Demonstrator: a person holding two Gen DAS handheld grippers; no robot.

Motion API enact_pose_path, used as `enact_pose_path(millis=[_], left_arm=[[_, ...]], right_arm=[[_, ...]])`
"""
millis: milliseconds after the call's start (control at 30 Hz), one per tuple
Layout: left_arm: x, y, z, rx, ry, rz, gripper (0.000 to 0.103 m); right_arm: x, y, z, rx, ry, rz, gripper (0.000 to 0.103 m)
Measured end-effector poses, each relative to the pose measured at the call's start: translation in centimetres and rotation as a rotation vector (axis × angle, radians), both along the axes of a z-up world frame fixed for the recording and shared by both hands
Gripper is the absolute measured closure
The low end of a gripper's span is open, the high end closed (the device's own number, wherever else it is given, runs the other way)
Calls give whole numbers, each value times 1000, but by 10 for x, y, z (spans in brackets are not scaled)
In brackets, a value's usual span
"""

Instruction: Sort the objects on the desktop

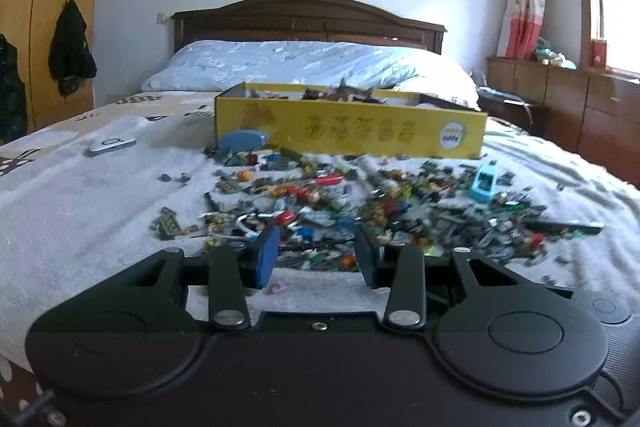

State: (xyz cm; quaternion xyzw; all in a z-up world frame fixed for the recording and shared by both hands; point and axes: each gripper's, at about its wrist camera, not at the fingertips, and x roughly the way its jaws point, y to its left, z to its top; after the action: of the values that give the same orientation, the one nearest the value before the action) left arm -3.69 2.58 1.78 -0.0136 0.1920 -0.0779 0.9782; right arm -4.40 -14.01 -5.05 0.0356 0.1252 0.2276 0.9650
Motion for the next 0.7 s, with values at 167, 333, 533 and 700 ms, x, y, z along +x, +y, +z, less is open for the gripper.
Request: enact_pose_path(millis=[167,333,533,700], left_arm=[[-8,-8,12,1,2,-15,64],[-13,-11,27,-5,-6,-24,64],[-7,-15,33,-5,-8,-25,64],[7,-14,30,-42,40,-40,64]], right_arm=[[-8,-17,9,29,-9,-50,87],[-14,-27,19,63,-17,-62,87],[-21,-34,31,61,-40,-64,87],[-24,-36,39,24,-82,-82,87]])
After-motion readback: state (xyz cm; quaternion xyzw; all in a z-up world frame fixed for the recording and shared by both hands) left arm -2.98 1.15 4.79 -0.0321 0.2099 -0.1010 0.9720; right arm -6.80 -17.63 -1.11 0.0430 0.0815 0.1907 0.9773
